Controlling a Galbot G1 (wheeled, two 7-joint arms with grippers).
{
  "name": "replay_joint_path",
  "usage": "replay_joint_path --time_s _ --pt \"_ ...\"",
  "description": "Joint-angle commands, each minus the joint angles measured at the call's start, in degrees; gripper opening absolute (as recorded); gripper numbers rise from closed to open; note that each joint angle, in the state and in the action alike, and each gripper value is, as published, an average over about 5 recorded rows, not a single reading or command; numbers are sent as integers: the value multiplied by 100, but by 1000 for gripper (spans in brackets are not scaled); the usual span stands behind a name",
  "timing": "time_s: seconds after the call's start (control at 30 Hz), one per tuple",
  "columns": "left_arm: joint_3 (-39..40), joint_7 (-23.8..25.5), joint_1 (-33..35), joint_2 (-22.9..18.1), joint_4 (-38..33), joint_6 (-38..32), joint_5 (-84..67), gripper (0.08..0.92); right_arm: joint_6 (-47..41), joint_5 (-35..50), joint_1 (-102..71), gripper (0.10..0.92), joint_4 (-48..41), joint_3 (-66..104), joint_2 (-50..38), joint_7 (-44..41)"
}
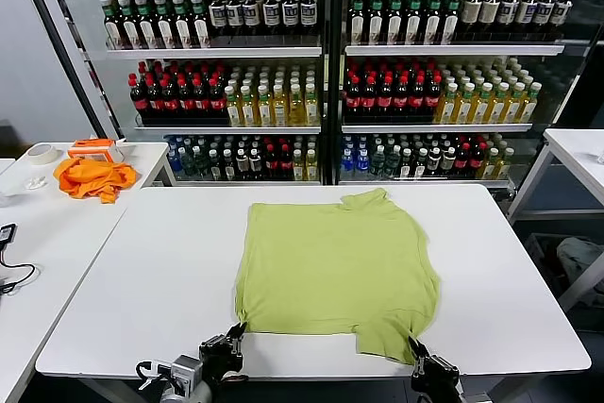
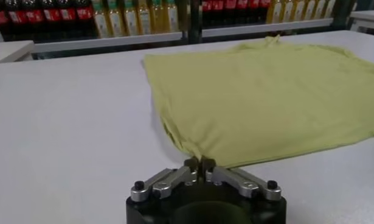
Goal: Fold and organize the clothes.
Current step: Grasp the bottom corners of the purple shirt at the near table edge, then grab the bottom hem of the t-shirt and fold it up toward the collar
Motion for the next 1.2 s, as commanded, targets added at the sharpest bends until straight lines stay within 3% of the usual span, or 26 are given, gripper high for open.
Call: replay_joint_path --time_s 0.03,0.4,0.8,0.93,1.2 --pt "-67 13 156 133 -313 -194 4 81 7 45 -107 105 365 172 -144 -91" --pt "-547 -214 1086 523 -912 -535 -252 81 166 -222 -1216 105 1029 504 -315 -239" --pt "-1561 -249 2210 861 -1590 -385 -416 81 197 -290 -1832 105 1603 675 -218 -193" --pt "-1440 -202 1976 871 -1558 -367 -436 81 208 -297 -1563 105 1581 606 -259 -154" --pt "-1117 385 351 832 -612 -418 -965 81 -88 -259 56 105 897 396 -476 -87"
